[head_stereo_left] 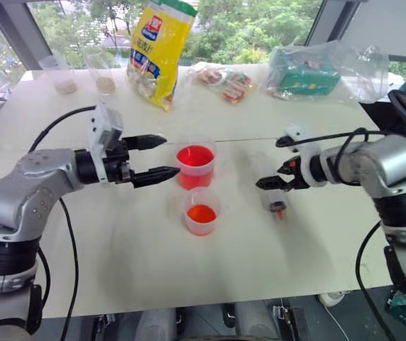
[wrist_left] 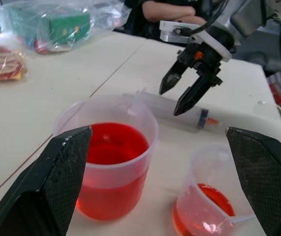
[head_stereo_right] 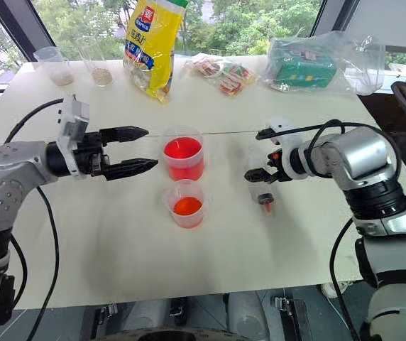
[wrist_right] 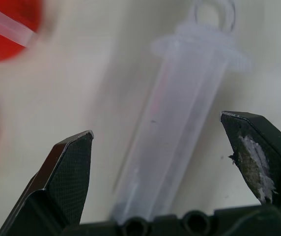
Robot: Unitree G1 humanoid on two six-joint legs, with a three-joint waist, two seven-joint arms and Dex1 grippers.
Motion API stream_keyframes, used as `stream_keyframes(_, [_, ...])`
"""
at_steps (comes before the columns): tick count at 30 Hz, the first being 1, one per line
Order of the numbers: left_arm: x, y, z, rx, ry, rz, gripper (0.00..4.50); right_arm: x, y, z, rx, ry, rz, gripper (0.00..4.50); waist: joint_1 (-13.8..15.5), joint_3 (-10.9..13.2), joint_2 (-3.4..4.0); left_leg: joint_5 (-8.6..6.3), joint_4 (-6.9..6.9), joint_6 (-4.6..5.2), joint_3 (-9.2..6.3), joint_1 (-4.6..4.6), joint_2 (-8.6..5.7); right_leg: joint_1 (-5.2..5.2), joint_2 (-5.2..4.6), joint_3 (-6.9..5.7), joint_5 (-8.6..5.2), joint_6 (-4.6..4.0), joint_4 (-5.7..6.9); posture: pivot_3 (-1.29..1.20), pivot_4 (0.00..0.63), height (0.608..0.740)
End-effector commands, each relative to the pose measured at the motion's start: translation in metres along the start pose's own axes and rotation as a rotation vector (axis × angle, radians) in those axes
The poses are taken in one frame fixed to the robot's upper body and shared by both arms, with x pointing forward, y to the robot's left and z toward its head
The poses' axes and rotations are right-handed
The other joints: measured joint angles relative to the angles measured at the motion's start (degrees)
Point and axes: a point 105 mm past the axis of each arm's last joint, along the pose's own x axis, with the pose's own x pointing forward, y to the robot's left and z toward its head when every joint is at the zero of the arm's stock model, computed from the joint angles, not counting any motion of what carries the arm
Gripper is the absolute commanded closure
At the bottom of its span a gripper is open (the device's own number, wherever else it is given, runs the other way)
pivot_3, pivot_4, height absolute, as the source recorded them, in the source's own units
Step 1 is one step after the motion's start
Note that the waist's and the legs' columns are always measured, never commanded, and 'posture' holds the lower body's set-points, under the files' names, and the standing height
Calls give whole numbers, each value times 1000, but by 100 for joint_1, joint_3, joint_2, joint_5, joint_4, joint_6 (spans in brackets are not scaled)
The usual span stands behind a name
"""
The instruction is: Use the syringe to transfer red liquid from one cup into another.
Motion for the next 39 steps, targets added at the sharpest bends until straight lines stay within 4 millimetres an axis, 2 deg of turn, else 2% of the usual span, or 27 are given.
stream_keyframes(1, [2,-10,10,53,-26,-2,0,6,-2,10,-38,-15,-27,10,-2,0,0,0,0,0,0,0,0,0,1,0,0,0,1,0,150,740])
stream_keyframes(5, [-1,-10,7,43,-25,15,0,21,-3,7,-16,13,-28,10,-20,-1,-1,0,0,0,0,1,1,0,1,0,1,2,4,0,150,740])
stream_keyframes(9, [-1,-8,5,50,-19,24,0,27,-1,7,-23,26,-20,10,-15,-3,-4,3,2,-4,0,9,1,5,2,0,1,0,8,0,150,740])
stream_keyframes(12, [1,-8,7,49,-26,22,0,31,1,4,-30,43,-12,880,-18,-4,-5,3,2,-4,0,16,2,12,2,0,1,0,8,0,150,740])
stream_keyframes(13, [1,-8,7,51,-25,21,0,32,2,2,-32,48,-9,1352,-19,-4,-4,3,3,-5,-1,16,2,12,2,0,1,0,8,0,150,740])
stream_keyframes(14, [1,-8,7,51,-25,21,0,32,4,2,-31,51,-1,2059,-21,-4,-4,3,2,-5,-1,15,2,12,3,-1,1,-1,8,0,150,740])
stream_keyframes(16, [1,-5,7,52,-22,23,0,31,6,2,-15,48,12,2888,-23,-5,-5,3,2,-5,-2,15,3,12,4,-1,1,0,8,0,150,740])
stream_keyframes(17, [1,-4,8,54,-20,22,0,30,6,4,-11,44,11,3100,-20,-5,-5,3,2,-5,-2,15,3,12,5,-1,2,1,9,0,150,740])
stream_keyframes(19, [0,-2,9,62,-15,19,0,24,3,9,-1,19,-7,3120,-14,-5,-4,3,2,-5,-2,15,3,12,4,-2,2,0,9,0,150,740])
stream_keyframes(22, [-2,4,13,77,-12,22,0,6,-6,28,42,-72,-40,3120,-9,-4,-2,3,2,-5,-2,12,2,9,4,-3,2,0,9,0,150,740])
stream_keyframes(24, [-4,9,17,80,-19,25,0,-12,-8,51,29,-219,-47,3120,-4,-3,-1,3,2,-5,0,8,1,4,3,-3,2,1,10,0,150,740])
stream_keyframes(26, [-3,12,21,85,-27,24,0,-39,2,81,15,-438,-2,3120,0,-2,0,3,1,-5,0,3,1,1,2,-3,2,2,8,0,150,740])
stream_keyframes(28, [-2,14,25,89,-37,19,0,-69,18,109,-42,-679,56,3120,2,-2,0,3,-1,-5,-1,0,1,-3,2,-3,4,5,8,0,150,740])
stream_keyframes(31, [-1,19,32,96,-47,12,0,-98,46,132,-149,-923,125,3120,-6,-2,0,3,-6,-5,-2,0,2,-5,6,-7,10,15,9,0,150,740])
stream_keyframes(33, [1,22,36,102,-51,4,0,-116,71,146,-226,-1129,218,3120,-18,-3,0,3,-7,-5,-3,2,2,-4,6,-9,10,15,9,0,150,740])
stream_keyframes(35, [1,23,39,103,-54,-2,0,-124,83,152,-234,-1266,273,3120,-30,-1,2,3,-6,-5,-2,2,2,-3,6,-9,10,16,10,0,150,740])
stream_keyframes(39, [3,23,44,116,-56,-15,0,-105,106,166,-167,-1385,414,3120,-30,-2,2,4,-4,-7,-2,3,2,-3,5,-8,11,16,16,0,150,740])
